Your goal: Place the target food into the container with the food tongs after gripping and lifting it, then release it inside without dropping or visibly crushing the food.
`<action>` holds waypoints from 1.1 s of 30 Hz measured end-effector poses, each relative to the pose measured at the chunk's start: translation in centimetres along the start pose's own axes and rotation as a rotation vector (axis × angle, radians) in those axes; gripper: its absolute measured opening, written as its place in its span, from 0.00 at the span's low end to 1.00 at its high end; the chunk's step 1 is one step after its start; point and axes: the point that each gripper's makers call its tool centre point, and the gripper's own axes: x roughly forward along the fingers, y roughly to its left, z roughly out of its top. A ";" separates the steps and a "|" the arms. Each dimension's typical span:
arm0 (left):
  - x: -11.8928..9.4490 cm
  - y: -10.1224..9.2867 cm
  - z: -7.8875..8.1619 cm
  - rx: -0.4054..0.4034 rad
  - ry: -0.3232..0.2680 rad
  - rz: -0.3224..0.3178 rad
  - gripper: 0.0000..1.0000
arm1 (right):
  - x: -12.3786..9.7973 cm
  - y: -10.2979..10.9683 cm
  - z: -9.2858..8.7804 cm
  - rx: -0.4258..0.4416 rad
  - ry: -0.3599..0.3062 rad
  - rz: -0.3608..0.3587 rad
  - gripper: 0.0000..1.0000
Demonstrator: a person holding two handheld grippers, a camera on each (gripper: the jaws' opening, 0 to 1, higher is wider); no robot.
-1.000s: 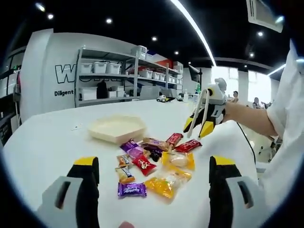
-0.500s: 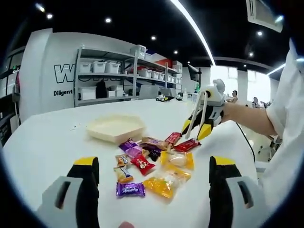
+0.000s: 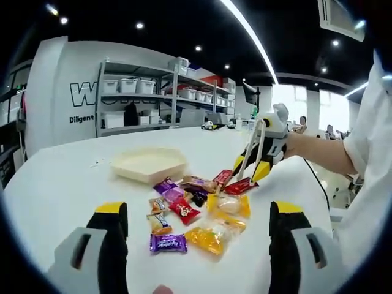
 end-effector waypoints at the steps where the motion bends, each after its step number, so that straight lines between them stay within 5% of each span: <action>1: 0.0 0.0 0.0 -0.001 -0.001 0.000 0.94 | 0.0 -0.1 0.0 -0.001 0.002 -0.002 0.24; 33: 0.1 0.3 -0.6 -0.013 0.011 0.005 0.93 | 0.8 -0.6 -1.3 -0.006 0.029 -0.001 0.20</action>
